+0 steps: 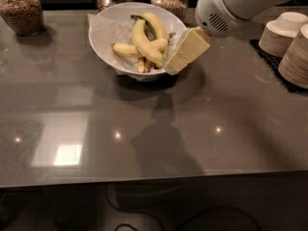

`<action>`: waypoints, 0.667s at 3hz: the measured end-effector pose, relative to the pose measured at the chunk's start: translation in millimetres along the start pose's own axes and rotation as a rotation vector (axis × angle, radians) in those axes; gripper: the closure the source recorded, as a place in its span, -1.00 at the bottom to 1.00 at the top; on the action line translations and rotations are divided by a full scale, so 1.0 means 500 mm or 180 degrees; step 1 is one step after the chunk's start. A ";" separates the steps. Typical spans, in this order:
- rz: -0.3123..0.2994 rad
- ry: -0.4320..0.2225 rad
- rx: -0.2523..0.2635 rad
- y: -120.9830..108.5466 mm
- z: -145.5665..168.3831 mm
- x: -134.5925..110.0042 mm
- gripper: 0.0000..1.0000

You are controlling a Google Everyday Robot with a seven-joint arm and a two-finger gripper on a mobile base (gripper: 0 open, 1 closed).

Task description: Pick banana from white bowl

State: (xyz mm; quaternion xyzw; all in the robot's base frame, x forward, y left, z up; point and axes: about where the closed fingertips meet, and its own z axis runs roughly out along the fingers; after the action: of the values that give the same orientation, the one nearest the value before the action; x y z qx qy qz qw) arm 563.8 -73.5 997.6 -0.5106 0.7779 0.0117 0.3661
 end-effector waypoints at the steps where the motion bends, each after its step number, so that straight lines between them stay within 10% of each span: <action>1: 0.0074 -0.0249 0.0113 0.001 0.079 -0.021 -1.00; 2: 0.0164 -0.0555 0.0244 -0.015 0.159 -0.061 -1.00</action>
Offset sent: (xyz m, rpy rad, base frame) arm 0.1094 0.0834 -0.0446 0.2912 -0.2602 -0.0468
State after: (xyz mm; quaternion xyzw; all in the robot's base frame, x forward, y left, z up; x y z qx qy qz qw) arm 620.9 -21.9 959.7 -0.4731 0.7558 0.0356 0.4513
